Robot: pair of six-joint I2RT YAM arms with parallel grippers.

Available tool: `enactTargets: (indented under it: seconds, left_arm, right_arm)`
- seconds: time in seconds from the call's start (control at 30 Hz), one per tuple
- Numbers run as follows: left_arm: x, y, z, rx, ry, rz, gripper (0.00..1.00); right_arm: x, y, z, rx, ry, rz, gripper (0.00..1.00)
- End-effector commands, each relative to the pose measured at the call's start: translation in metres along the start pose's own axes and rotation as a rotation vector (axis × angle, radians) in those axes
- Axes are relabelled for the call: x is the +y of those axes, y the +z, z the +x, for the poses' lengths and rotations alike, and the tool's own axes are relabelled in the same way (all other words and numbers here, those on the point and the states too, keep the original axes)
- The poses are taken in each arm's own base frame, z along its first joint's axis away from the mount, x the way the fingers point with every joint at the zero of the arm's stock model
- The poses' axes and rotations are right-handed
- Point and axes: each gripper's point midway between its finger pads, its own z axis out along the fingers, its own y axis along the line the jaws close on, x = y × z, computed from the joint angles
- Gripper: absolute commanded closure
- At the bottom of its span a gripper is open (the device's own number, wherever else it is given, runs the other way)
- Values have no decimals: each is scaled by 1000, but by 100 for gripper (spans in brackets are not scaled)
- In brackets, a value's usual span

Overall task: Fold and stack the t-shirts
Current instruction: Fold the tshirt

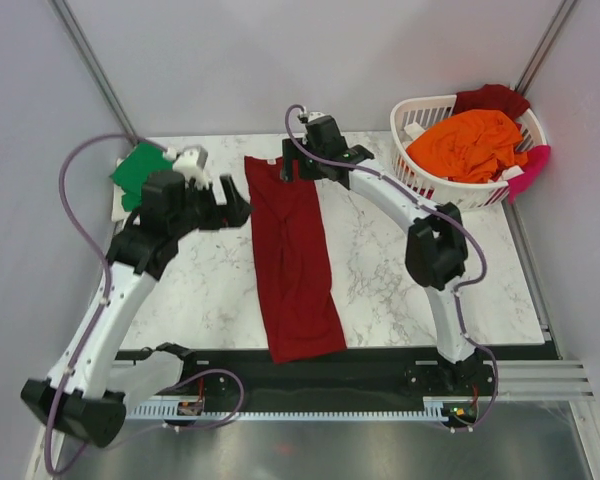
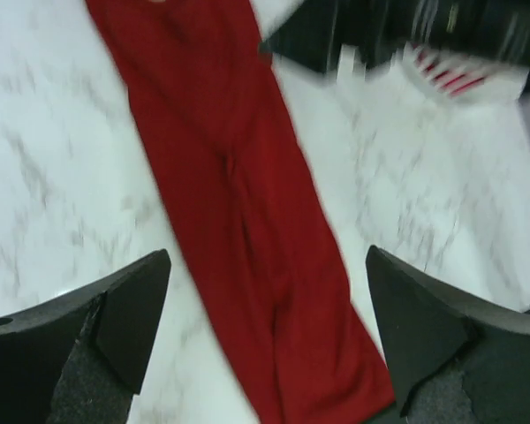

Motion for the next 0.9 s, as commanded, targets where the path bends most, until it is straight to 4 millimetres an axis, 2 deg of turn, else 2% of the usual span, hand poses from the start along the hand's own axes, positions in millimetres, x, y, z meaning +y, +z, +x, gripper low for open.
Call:
enactTargets:
  seconds: [0.0,0.03,0.07,0.1,0.13,0.2,0.27,0.3,0.37,0.4,0.43,0.53,0.57,0.63,0.67,0.77,0.8,0.87]
  left_arm:
    - [13,-27,67,86,-96,-17,1]
    - [14,-29,99,149,-118,9,1]
    - [12,-37,107,148,-122,33,1]
    - [8,-51,110,118,-124,62,1]
    - [12,-53,127,139,-133,61,1]
    - [11,-64,132,113,-132,80,2]
    - [12,-67,139,121,-133,88,2]
    - [11,-69,139,112,-130,92,2]
    - [11,-71,139,108,-119,96,2]
    - [11,-70,139,109,-114,97,2]
    - [12,-68,140,117,-115,91,2]
    - [16,-63,141,133,-120,66,5]
    - [18,-60,144,150,-123,59,6]
    - [21,-57,145,158,-134,40,7]
    - [21,-57,146,161,-136,40,8]
    - [23,-56,146,159,-139,27,8]
    - [23,-56,146,155,-138,25,8]
    - [25,-55,147,159,-140,17,8]
  right_arm:
    - [-15,40,3,57,-47,21,13]
    - [-23,49,2,52,-45,33,13]
    - [-30,58,1,47,-44,43,12]
    - [-45,72,0,40,-32,70,12]
    - [-52,79,0,40,-26,75,12]
    - [-72,97,3,34,-11,94,13]
    - [-82,106,5,29,-11,108,15]
    - [-94,114,12,39,-4,125,16]
    - [-103,121,19,48,2,132,18]
    - [-111,128,31,70,11,141,22]
    - [-112,131,34,74,15,139,26]
    - [-122,144,55,101,34,141,50]
    - [-123,147,57,96,39,139,67]
    - [-130,154,62,92,63,143,85]
    - [-133,155,62,88,75,147,99]
    - [-148,159,54,45,118,187,100]
    - [-170,156,44,5,133,270,100]
    - [-194,148,35,-34,175,366,100]
